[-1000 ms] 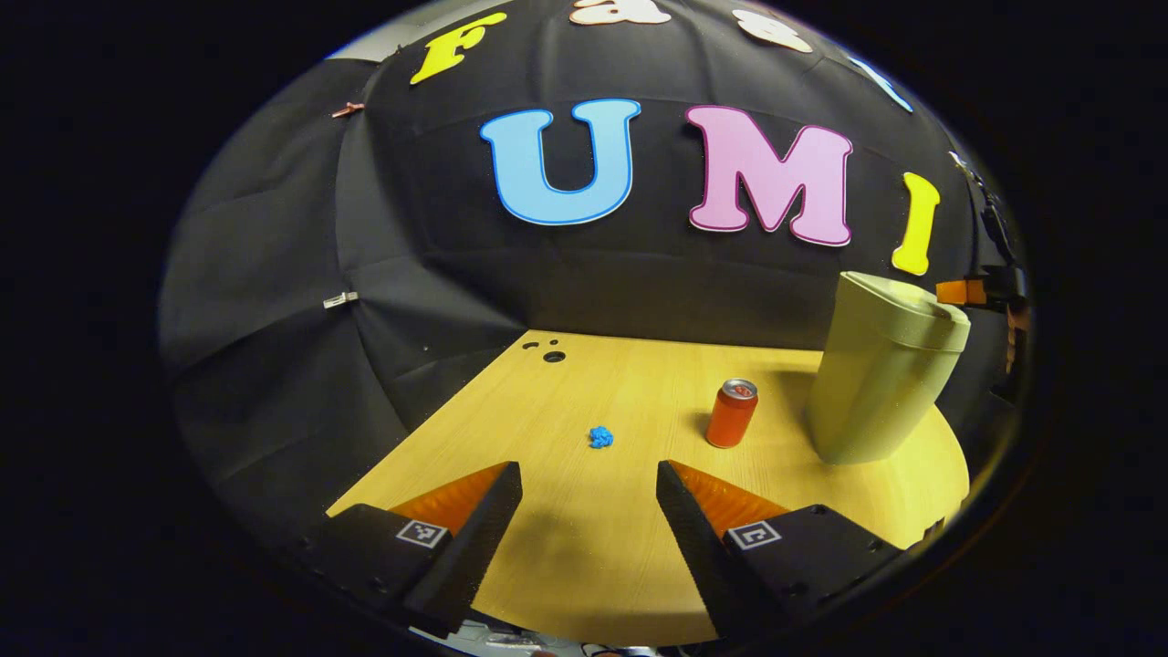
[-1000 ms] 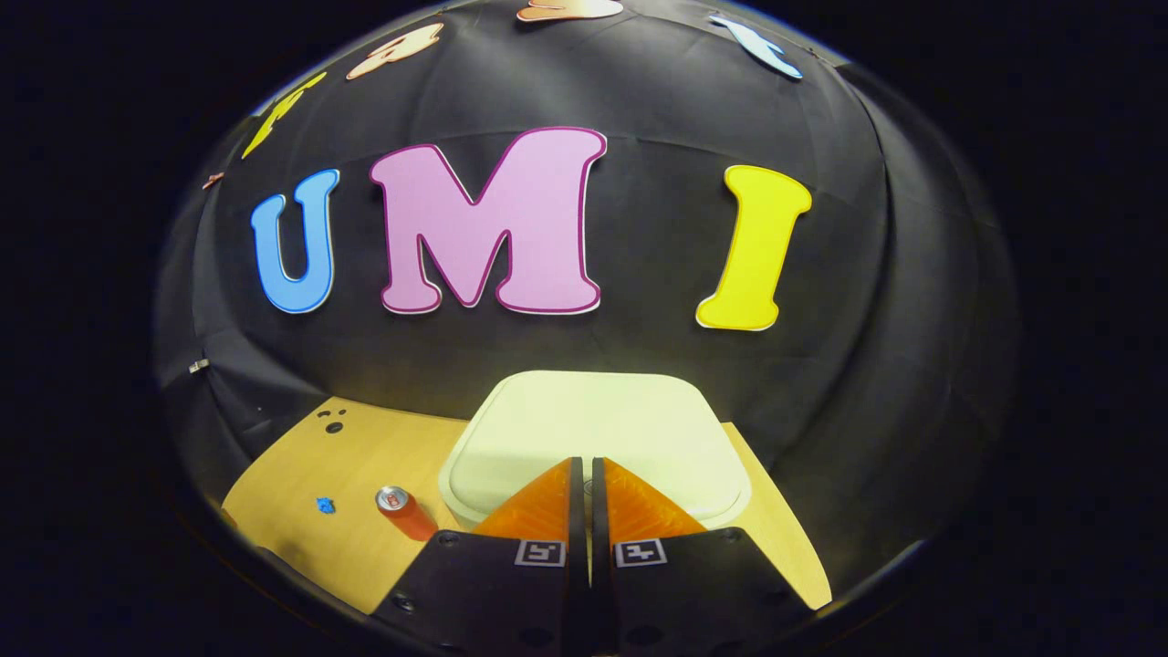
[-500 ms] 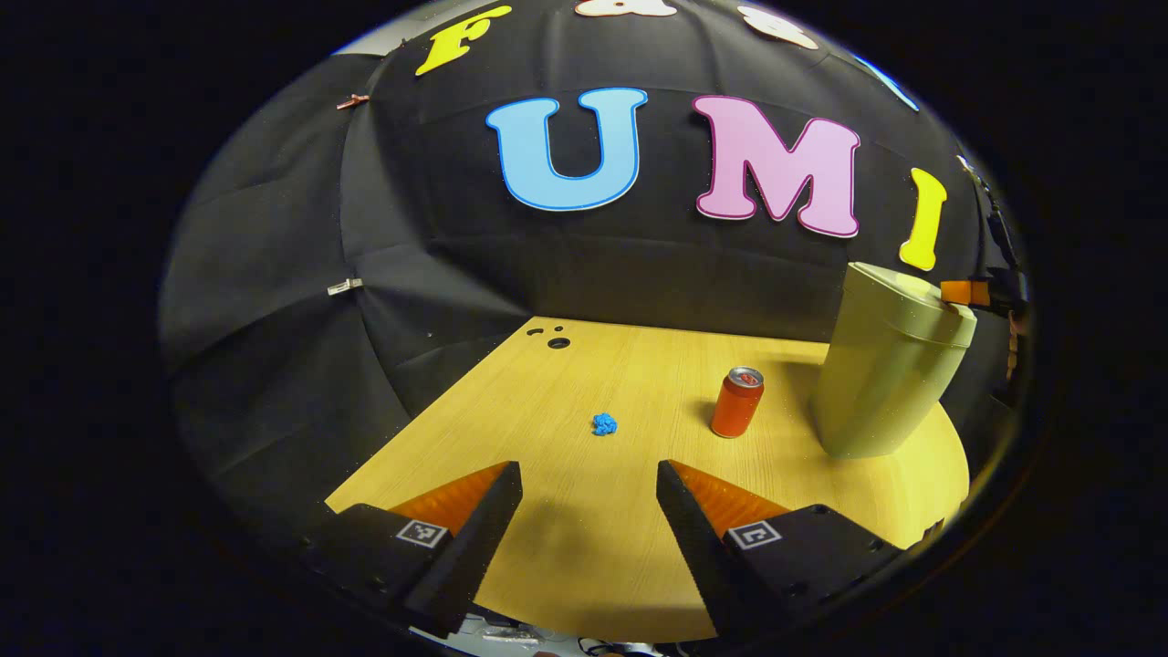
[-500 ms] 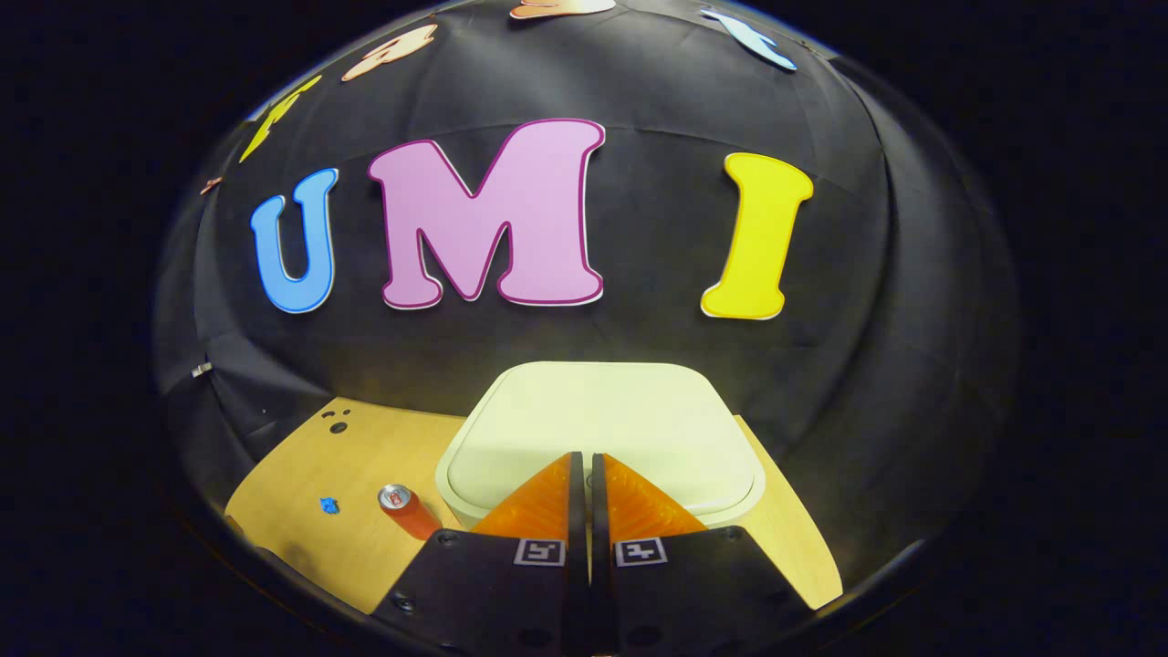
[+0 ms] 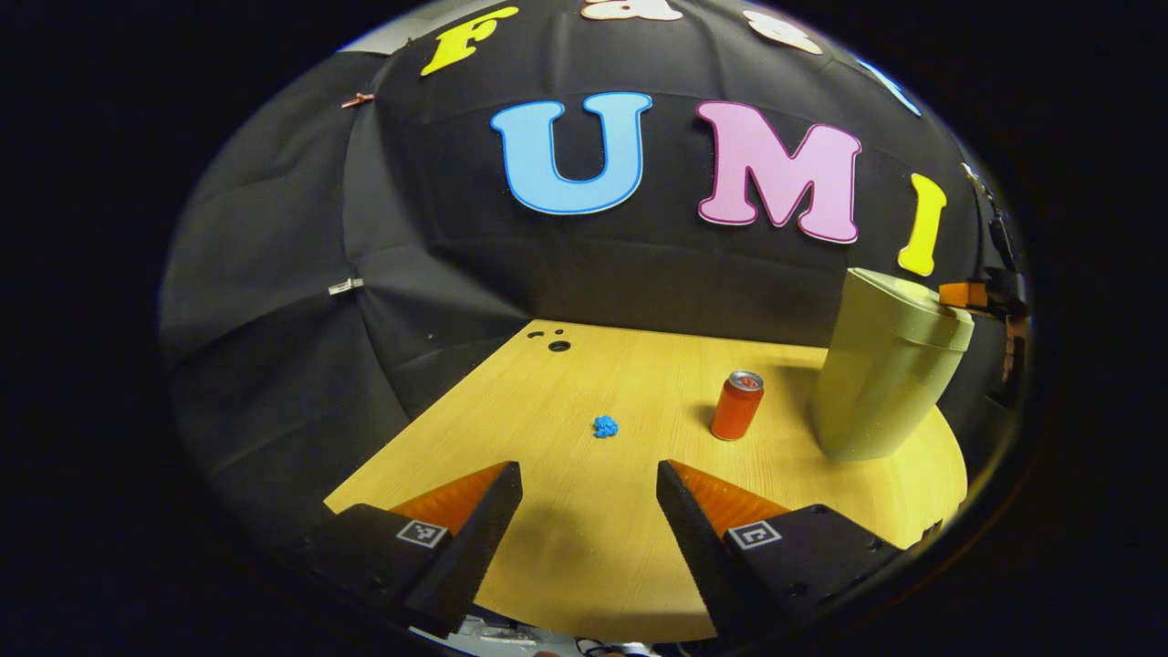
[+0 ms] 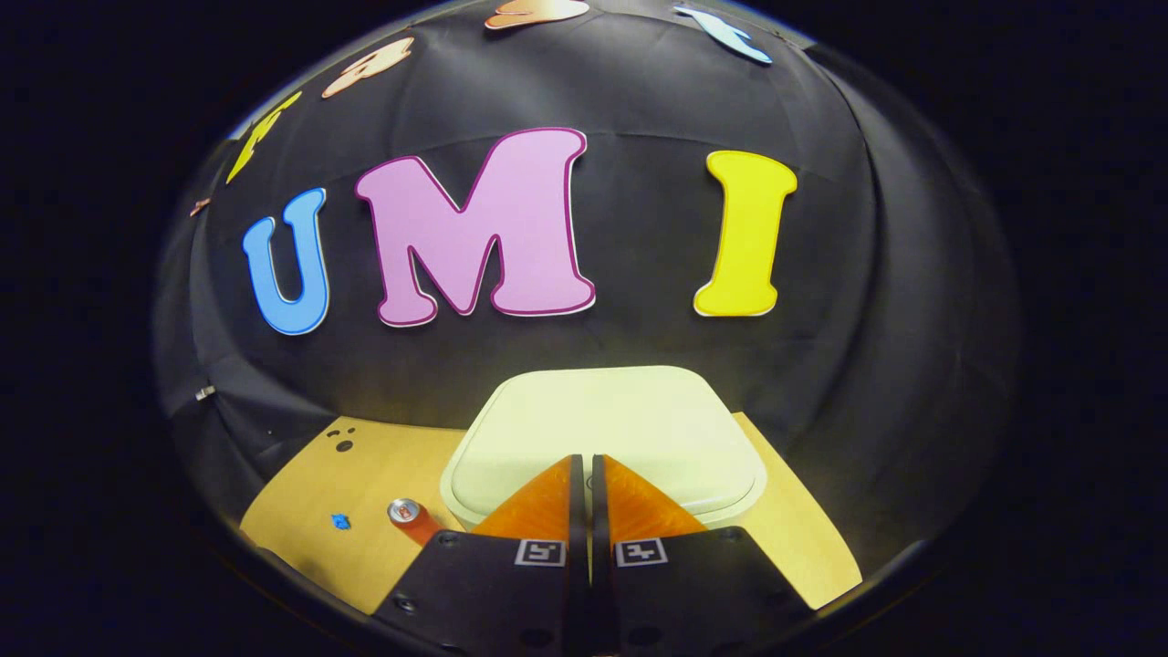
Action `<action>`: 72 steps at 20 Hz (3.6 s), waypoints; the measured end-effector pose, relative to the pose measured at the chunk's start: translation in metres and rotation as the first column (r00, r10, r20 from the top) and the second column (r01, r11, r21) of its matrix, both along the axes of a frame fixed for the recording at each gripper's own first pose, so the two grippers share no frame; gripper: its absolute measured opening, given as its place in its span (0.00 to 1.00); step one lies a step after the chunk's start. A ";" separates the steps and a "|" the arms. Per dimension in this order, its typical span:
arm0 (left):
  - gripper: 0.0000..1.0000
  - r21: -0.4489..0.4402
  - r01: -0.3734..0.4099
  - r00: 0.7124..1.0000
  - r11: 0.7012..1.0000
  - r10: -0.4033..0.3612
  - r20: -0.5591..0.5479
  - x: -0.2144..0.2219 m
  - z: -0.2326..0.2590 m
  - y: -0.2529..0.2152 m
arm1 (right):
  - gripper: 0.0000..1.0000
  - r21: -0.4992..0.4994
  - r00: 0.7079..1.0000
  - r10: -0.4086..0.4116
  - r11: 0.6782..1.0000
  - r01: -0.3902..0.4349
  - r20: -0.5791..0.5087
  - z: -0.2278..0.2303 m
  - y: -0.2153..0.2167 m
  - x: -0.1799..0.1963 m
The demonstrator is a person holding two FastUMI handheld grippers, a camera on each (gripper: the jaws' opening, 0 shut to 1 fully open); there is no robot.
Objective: Press the lid of the desktop garbage bin to open it, pick up the crumpled paper on the desktop and throw it into the bin, then pick up the pop can on the desktop and drop it into the bin, and finally close the garbage bin lid.
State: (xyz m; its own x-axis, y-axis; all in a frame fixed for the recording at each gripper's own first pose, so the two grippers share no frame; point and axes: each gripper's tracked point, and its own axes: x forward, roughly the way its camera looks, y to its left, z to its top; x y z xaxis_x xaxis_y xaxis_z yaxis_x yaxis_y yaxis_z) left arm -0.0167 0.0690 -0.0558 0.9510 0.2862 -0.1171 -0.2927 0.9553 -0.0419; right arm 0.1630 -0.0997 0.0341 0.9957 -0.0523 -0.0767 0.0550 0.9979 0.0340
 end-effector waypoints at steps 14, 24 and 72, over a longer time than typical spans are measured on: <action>0.96 0.001 0.095 0.995 0.995 -0.095 -0.002 -0.035 -0.041 0.047 | 0.05 0.018 0.996 -0.047 0.999 0.046 0.074 0.016 0.021 -0.079; 0.96 -0.039 0.175 0.984 0.984 -0.174 0.025 -0.011 -0.037 0.052 | 0.06 0.014 0.998 -0.068 0.998 0.068 0.015 -0.032 0.024 -0.137; 0.48 -0.011 0.159 0.966 0.987 -0.158 -0.203 0.299 -0.108 0.061 | 1.00 0.024 0.879 0.165 0.985 -0.173 -0.448 -0.201 0.106 -0.126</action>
